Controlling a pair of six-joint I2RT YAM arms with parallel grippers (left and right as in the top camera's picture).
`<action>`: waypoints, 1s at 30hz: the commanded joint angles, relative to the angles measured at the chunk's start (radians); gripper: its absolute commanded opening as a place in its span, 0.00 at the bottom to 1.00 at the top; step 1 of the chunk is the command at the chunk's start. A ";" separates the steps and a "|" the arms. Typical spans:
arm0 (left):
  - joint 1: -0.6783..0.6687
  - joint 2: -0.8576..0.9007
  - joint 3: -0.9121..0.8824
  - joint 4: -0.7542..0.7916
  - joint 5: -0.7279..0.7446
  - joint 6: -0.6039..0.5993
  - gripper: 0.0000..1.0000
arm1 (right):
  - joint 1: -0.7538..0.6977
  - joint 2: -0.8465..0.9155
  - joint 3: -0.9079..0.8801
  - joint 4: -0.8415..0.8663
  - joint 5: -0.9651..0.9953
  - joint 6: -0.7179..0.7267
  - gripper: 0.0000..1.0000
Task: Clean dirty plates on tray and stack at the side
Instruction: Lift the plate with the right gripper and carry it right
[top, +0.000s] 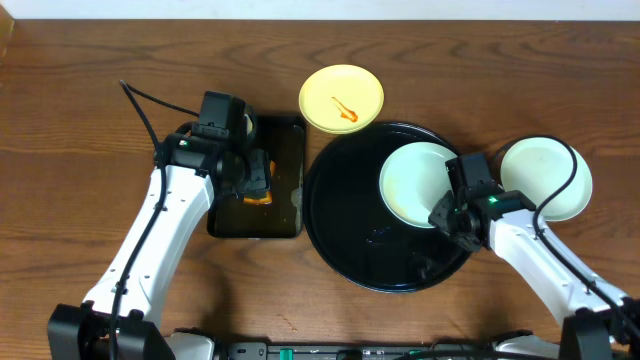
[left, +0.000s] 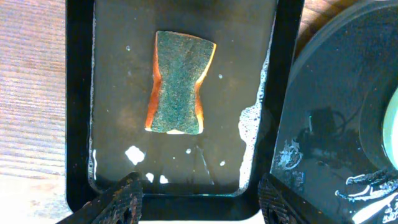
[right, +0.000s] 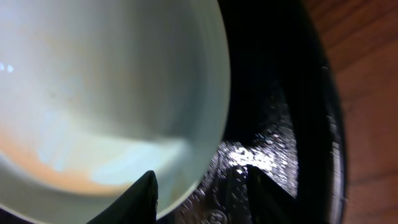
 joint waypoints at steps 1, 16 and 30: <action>0.002 -0.009 0.009 -0.002 -0.002 -0.001 0.61 | -0.005 0.047 -0.007 0.039 -0.007 0.050 0.40; 0.002 -0.009 0.009 -0.002 -0.002 -0.002 0.61 | -0.005 0.119 -0.007 0.148 -0.045 0.123 0.01; 0.002 -0.009 0.009 -0.002 -0.002 -0.001 0.61 | -0.005 0.112 -0.007 0.416 -0.289 -0.061 0.01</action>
